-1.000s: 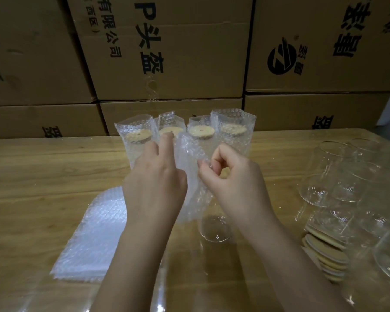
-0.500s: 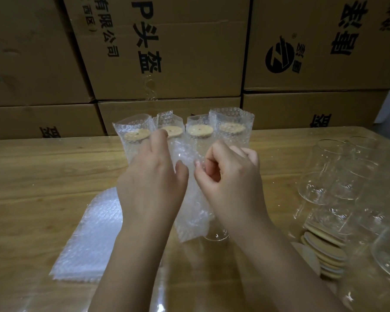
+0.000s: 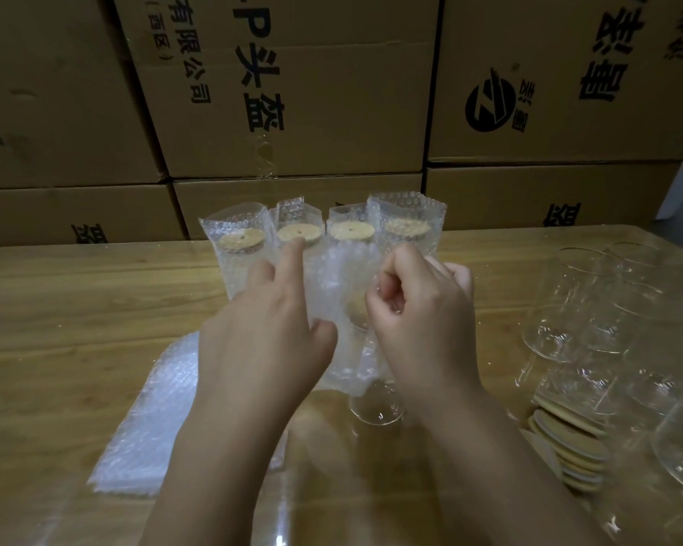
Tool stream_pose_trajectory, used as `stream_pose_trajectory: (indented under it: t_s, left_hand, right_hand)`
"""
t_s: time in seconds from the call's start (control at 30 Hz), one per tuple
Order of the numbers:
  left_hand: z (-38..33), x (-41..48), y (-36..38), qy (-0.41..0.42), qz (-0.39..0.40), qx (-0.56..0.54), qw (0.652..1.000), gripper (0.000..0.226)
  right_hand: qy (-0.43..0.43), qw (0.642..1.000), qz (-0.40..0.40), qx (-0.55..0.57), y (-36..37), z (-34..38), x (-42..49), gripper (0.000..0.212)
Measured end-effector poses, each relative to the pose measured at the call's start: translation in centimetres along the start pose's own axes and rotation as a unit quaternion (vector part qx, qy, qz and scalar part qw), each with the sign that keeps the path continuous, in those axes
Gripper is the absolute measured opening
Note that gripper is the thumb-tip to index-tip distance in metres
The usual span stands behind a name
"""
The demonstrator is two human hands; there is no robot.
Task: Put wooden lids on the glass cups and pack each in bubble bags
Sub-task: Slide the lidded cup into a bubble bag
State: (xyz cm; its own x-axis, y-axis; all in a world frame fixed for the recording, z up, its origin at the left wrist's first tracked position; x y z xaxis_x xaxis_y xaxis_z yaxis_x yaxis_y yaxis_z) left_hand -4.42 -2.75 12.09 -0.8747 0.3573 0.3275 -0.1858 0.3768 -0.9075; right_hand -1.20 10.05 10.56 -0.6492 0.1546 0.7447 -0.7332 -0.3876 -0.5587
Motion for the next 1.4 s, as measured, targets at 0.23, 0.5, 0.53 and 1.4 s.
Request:
stream_pose_trajectory:
  t_s: [0.23,0.5,0.53,1.4]
  left_hand:
    - [0.1,-0.3,-1.7,-0.040,-0.068,-0.089,0.993,0.031]
    - [-0.2,-0.3,-2.7,-0.030,-0.147,-0.006,0.989,0.006]
    - [-0.1,-0.2,-2.5,-0.032,-0.124,0.000,0.992,0.006]
    - [1.9,1.1,-0.6,0.025,-0.085,-0.307,0.948,0.022]
  right_hand:
    - [0.004,0.999,0.029,0.044,0.2,0.1,0.0,0.038]
    - [-0.016,1.000,-0.015,0.002,-0.2,0.6,-0.1,0.022]
    - [-0.019,1.000,-0.016,-0.002,-0.2,0.7,-0.2,0.018]
    - [-0.150,0.985,0.082,-0.040,-0.6,5.2,-1.2,0.011]
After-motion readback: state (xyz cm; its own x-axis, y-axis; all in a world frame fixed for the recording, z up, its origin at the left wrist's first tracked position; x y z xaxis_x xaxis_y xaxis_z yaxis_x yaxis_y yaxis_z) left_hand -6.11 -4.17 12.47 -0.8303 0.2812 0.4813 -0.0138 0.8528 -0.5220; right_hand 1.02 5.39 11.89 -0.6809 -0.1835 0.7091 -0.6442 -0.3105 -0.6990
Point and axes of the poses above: each hand's wrist, its own x-axis towards the middle knuckle, its own y-axis out of the palm, z = x × y, the point moved 4 cm from there along x, towards the middle knuckle, and after that the axes turned 15 degrees about z, right-handed, at the moved point
